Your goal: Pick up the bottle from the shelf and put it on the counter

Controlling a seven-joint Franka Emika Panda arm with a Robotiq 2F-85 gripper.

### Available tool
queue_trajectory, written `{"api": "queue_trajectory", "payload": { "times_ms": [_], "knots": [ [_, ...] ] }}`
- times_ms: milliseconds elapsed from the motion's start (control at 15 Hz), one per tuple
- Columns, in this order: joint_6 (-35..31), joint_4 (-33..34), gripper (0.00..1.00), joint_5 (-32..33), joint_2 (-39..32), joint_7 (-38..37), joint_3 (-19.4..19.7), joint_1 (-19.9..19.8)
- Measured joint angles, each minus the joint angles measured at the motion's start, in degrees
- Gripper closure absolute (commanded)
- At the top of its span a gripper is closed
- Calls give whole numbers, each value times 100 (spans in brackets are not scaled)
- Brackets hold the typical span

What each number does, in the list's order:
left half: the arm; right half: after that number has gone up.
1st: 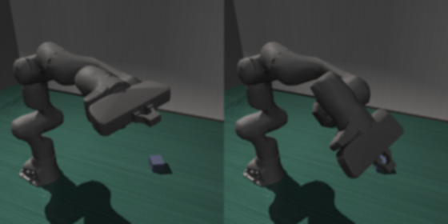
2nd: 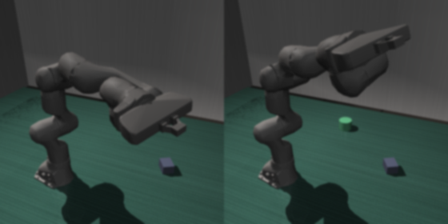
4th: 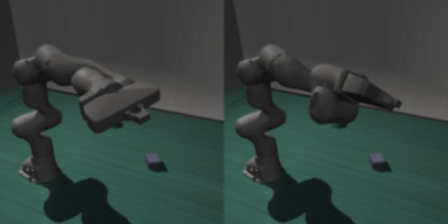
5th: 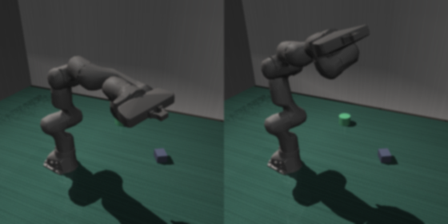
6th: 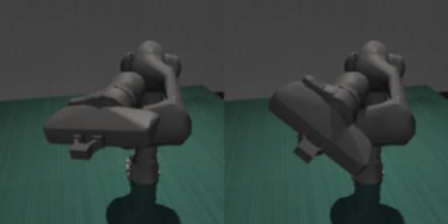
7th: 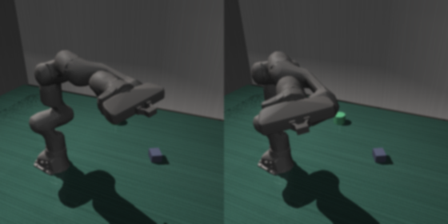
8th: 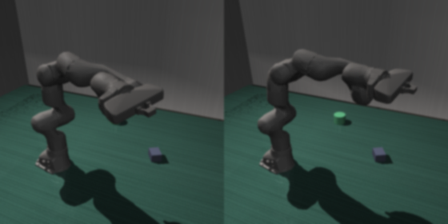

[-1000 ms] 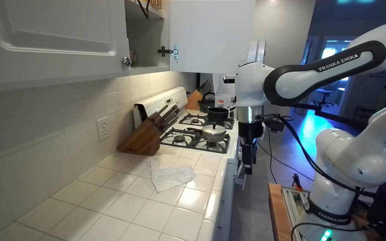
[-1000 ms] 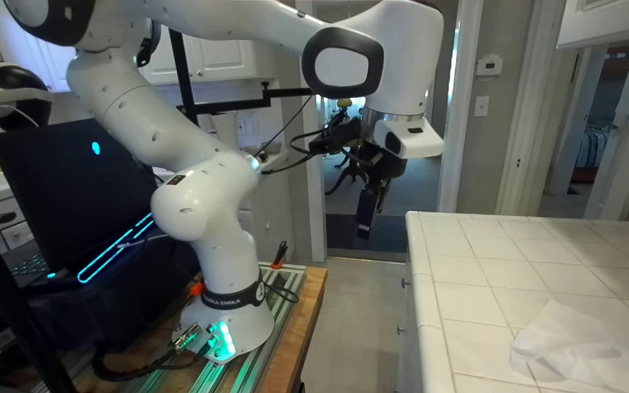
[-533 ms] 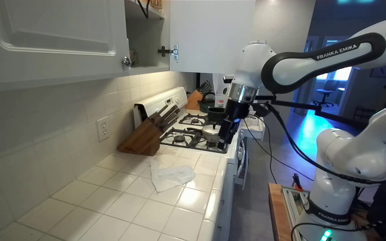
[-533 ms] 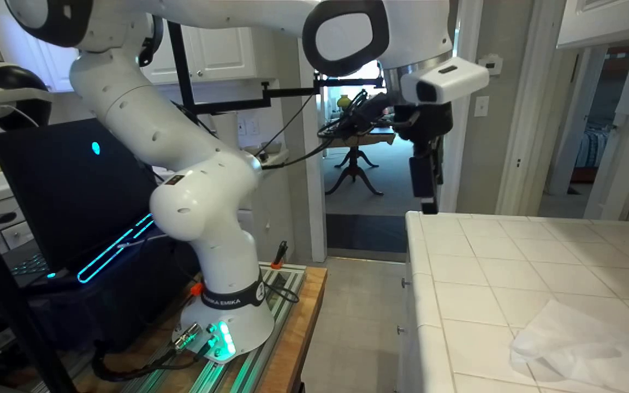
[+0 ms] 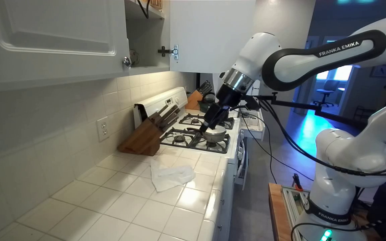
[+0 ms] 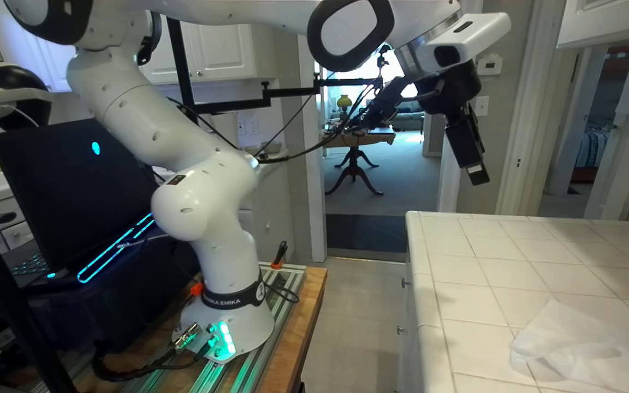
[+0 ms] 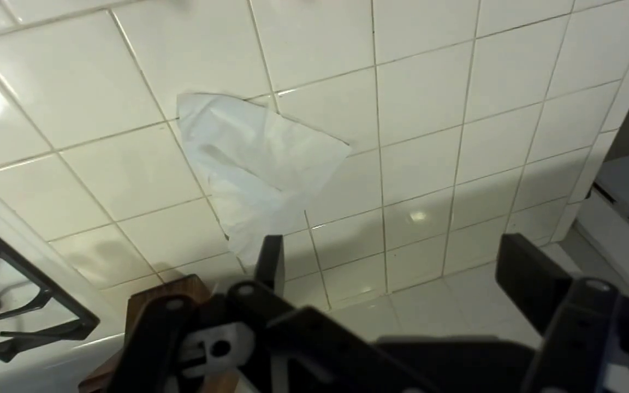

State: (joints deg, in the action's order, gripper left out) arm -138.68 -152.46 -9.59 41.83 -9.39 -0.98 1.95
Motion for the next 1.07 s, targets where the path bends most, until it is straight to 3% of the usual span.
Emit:
{"api": "queue_trajectory", "payload": {
  "times_ms": [400, 800, 1067],
  "knots": [
    [-75, 15, 0, 0, -4, -11, -1, -19],
    [-1373, 480, 0, 1, -168, 163, 73, -52],
    [-1682, 968, 0, 3, -554, 458, 151, 60]
  ]
}}
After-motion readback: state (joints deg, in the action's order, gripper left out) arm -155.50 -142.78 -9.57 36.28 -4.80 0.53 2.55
